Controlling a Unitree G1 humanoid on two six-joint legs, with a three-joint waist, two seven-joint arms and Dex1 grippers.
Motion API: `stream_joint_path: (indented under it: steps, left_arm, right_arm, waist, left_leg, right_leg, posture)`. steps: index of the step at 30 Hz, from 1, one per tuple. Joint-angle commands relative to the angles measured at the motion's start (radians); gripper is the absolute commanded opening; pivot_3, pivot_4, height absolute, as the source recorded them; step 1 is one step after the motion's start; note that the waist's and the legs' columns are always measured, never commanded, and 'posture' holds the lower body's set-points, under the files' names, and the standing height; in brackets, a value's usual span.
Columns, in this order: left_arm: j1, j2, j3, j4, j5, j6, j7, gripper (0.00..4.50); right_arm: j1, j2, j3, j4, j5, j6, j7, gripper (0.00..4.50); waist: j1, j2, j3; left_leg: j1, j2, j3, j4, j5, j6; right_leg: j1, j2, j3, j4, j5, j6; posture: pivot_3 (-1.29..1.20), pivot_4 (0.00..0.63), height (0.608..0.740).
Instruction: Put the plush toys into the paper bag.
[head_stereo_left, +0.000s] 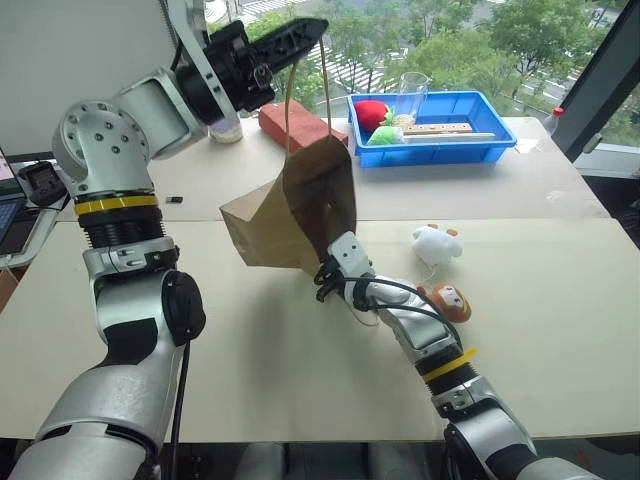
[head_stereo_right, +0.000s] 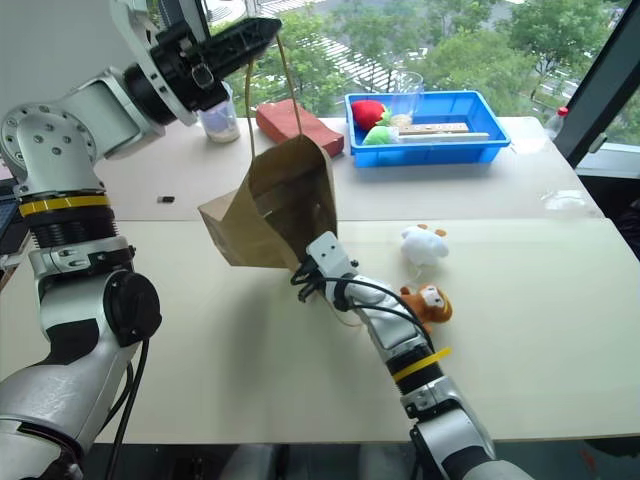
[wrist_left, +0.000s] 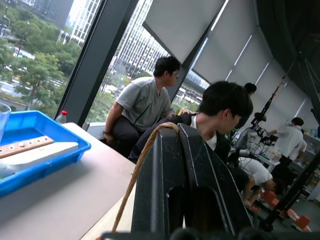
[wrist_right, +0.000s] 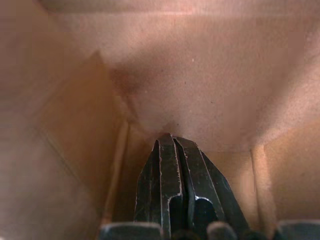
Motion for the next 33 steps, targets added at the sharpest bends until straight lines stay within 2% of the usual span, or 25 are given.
stream_joint_path:
  steps: [1, 6, 9, 14, 19, 20, 24, 27, 29, 31, 33]
  left_arm:
    - [-0.050, 0.035, -0.003, -0.031, -0.012, -0.061, -0.045, 0.00]
    - [0.115, 0.060, -0.135, -0.180, 0.008, -0.045, -0.126, 0.00]
    - [0.232, 0.097, -0.250, -0.282, 0.084, -0.131, -0.195, 0.00]
    - [0.344, 0.143, -0.342, -0.338, 0.149, -0.236, -0.299, 0.00]
    - [0.359, 0.151, -0.362, -0.321, 0.171, -0.281, -0.345, 0.00]
    - [0.361, 0.154, -0.363, -0.319, 0.172, -0.283, -0.353, 0.00]
    - [0.372, 0.167, -0.370, -0.322, 0.179, -0.290, -0.380, 0.00]
    - [0.372, 0.171, -0.371, -0.318, 0.184, -0.292, -0.390, 0.00]
    - [0.368, 0.173, -0.369, -0.314, 0.187, -0.291, -0.397, 0.00]
    - [0.364, 0.172, -0.368, -0.309, 0.191, -0.295, -0.404, 0.00]
    - [0.361, 0.172, -0.368, -0.304, 0.193, -0.302, -0.409, 0.00]
  right_arm:
    - [-0.005, -0.006, -0.019, 0.019, -0.017, 0.002, -0.001, 0.02]
    - [-0.021, -0.015, -0.056, 0.003, -0.015, -0.006, -0.009, 0.02]
    - [-0.021, -0.015, -0.085, -0.046, 0.010, -0.013, 0.008, 0.02]
    - [0.014, -0.033, -0.125, -0.236, 0.106, 0.017, 0.102, 0.02]
    - [0.060, -0.086, -0.175, -0.491, 0.242, 0.178, 0.155, 0.02]
    - [0.071, -0.105, -0.193, -0.545, 0.279, 0.220, 0.165, 0.62]
    - [0.129, -0.237, -0.320, -0.756, 0.456, 0.399, 0.203, 1.92]
    - [0.172, -0.353, -0.432, -0.830, 0.552, 0.494, 0.220, 2.97]
    - [0.233, -0.454, -0.507, -0.851, 0.583, 0.536, 0.243, 3.62]
    - [0.325, -0.568, -0.537, -0.841, 0.544, 0.528, 0.273, 4.34]
    - [0.413, -0.650, -0.539, -0.823, 0.508, 0.490, 0.305, 4.47]
  waist:
    - [-0.003, 0.000, 0.000]
    - [-0.010, 0.000, 0.000]
    - [-0.010, 0.000, 0.000]
    - [-0.009, 0.000, 0.000]
    - [-0.005, 0.000, 0.000]
    - [-0.004, 0.000, 0.000]
    - [0.005, 0.000, 0.000]
    - [0.012, 0.000, 0.000]
    - [0.018, 0.000, 0.000]
    - [0.024, 0.000, 0.000]
    - [0.026, 0.000, 0.000]
  left_leg:
    - [0.000, 0.000, 0.000, -0.001, 0.000, 0.000]
    - [0.002, 0.000, 0.000, -0.007, 0.002, -0.003]
    - [0.002, 0.000, 0.000, -0.011, 0.005, -0.008]
    - [0.001, 0.000, 0.000, -0.012, 0.005, -0.008]
    - [0.001, 0.000, 0.000, -0.012, 0.002, -0.004]
    - [0.001, 0.000, 0.000, -0.012, 0.002, -0.003]
    - [0.001, 0.000, 0.000, -0.011, 0.002, -0.003]
    - [0.001, 0.000, 0.000, -0.012, 0.002, -0.002]
    - [0.001, 0.000, 0.000, -0.012, 0.001, -0.002]
    - [0.001, 0.000, 0.000, -0.011, 0.001, -0.002]
    - [0.001, 0.000, 0.000, -0.011, 0.001, -0.001]
  right_leg:
    - [0.000, 0.000, 0.000, 0.001, 0.000, 0.000]
    - [0.000, 0.000, 0.000, 0.001, 0.000, 0.000]
    - [-0.001, 0.000, 0.000, 0.001, 0.000, 0.000]
    - [-0.003, 0.000, 0.001, 0.001, 0.000, 0.000]
    - [-0.002, 0.000, 0.000, 0.000, 0.000, 0.000]
    - [-0.002, 0.000, 0.000, 0.000, 0.000, 0.000]
    - [-0.001, 0.000, 0.000, 0.000, 0.000, 0.000]
    - [-0.001, 0.000, 0.000, -0.001, 0.000, 0.000]
    - [-0.001, 0.000, 0.000, -0.003, 0.000, 0.000]
    - [0.000, 0.000, 0.000, -0.004, 0.000, 0.000]
    - [0.001, 0.000, 0.000, -0.005, 0.000, 0.000]
  posture:
    - [0.00, 0.150, 0.740]
    - [0.00, 0.150, 0.740]
    - [0.00, 0.150, 0.740]
    - [0.00, 0.150, 0.740]
    - [0.00, 0.150, 0.740]
    - [0.00, 0.150, 0.740]
    - [0.00, 0.150, 0.740]
    - [0.00, 0.150, 0.740]
    - [0.00, 0.150, 0.740]
    - [0.00, 0.150, 0.740]
    - [0.00, 0.150, 0.740]
